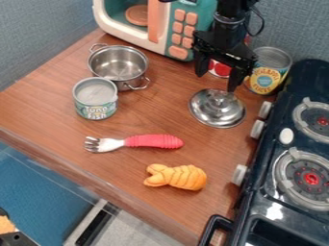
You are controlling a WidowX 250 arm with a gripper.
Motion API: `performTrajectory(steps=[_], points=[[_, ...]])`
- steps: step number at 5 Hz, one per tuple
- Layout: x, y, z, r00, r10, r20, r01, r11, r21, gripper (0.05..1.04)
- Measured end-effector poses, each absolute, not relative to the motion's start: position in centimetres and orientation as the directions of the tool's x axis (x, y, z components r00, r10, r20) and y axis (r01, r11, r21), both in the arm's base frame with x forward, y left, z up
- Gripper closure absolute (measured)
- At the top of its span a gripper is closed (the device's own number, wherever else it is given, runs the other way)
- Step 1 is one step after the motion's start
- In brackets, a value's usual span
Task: Put the orange object in the silver pot
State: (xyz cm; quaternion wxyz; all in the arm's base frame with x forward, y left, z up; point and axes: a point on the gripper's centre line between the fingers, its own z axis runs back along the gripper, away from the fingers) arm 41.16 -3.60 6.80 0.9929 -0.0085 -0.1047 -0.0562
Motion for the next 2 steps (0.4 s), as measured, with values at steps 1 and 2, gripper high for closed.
performTrajectory(steps=[1, 2], points=[[40.8, -3.6, 5.2, 0.979, -0.114, 0.170, 0.117, 0.993, -0.009, 0.084], [39.6, -3.5, 5.0, 0.973, -0.176, 0.152, 0.183, 0.983, -0.032, 0.084]])
